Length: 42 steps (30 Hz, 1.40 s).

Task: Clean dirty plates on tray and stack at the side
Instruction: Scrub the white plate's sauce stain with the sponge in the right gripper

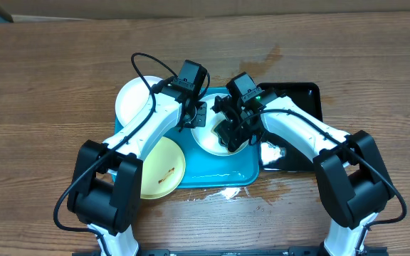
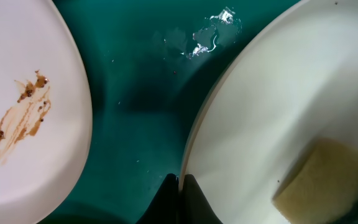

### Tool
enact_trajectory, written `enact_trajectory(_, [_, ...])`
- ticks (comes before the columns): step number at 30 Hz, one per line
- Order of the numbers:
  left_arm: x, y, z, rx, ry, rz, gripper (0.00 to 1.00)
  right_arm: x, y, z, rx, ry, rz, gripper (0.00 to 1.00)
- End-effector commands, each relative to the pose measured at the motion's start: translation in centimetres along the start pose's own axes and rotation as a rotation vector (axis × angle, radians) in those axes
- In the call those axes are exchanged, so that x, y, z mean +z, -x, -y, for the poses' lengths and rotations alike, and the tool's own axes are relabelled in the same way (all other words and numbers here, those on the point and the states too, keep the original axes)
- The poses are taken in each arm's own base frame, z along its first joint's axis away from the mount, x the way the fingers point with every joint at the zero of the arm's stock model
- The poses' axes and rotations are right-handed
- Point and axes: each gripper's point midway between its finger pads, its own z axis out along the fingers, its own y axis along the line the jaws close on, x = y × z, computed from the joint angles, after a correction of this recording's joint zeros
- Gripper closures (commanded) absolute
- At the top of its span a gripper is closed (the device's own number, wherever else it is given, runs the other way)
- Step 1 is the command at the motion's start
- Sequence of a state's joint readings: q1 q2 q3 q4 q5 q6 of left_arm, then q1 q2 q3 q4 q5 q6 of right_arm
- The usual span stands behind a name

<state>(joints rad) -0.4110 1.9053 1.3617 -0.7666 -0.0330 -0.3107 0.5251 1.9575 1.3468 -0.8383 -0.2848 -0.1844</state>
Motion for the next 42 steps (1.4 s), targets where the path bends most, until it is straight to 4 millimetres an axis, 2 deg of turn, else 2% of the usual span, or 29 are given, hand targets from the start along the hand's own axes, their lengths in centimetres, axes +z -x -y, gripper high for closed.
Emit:
enact_trajectory(1, [-0.2, -0.2, 0.1, 0.009, -0.008, -0.001, 0.96, 0.1, -0.6, -0.1, -0.002, -0.003, -0.027, 0.44])
enact_trajectory(9, [-0.2, -0.2, 0.1, 0.008, -0.009, -0.001, 0.96, 0.8, -1.5, -1.3, -0.019, -0.002, -0.07, 0.52])
enact_trajectory(12, [-0.2, -0.2, 0.1, -0.002, -0.008, -0.001, 0.96, 1.2, -1.8, -1.1, -0.035, -0.043, -0.087, 0.64])
enact_trajectory(16, [-0.2, -0.2, 0.1, -0.012, -0.008, -0.001, 0.96, 2.0, -2.3, -0.7, -0.04, -0.069, -0.112, 0.86])
enact_trajectory(21, [-0.2, -0.2, 0.1, -0.011, -0.008, -0.001, 0.96, 2.1, -2.5, -0.1, 0.016, -0.109, -0.122, 0.95])
enact_trajectory(25, [-0.2, -0.2, 0.1, -0.011, -0.008, 0.0, 0.96, 2.2, -2.6, 0.0, 0.015, -0.115, -0.126, 0.96])
enact_trajectory(31, [-0.2, -0.4, 0.1, 0.0, -0.005, -0.01, 0.96, 2.1, -1.9, 2.1, 0.032, -0.235, -0.093, 0.96])
enact_trajectory(42, [-0.2, -1.2, -0.2, 0.067, 0.004, -0.044, 0.96, 2.1, -0.9, 2.4, 0.025, -0.247, -0.053, 0.96])
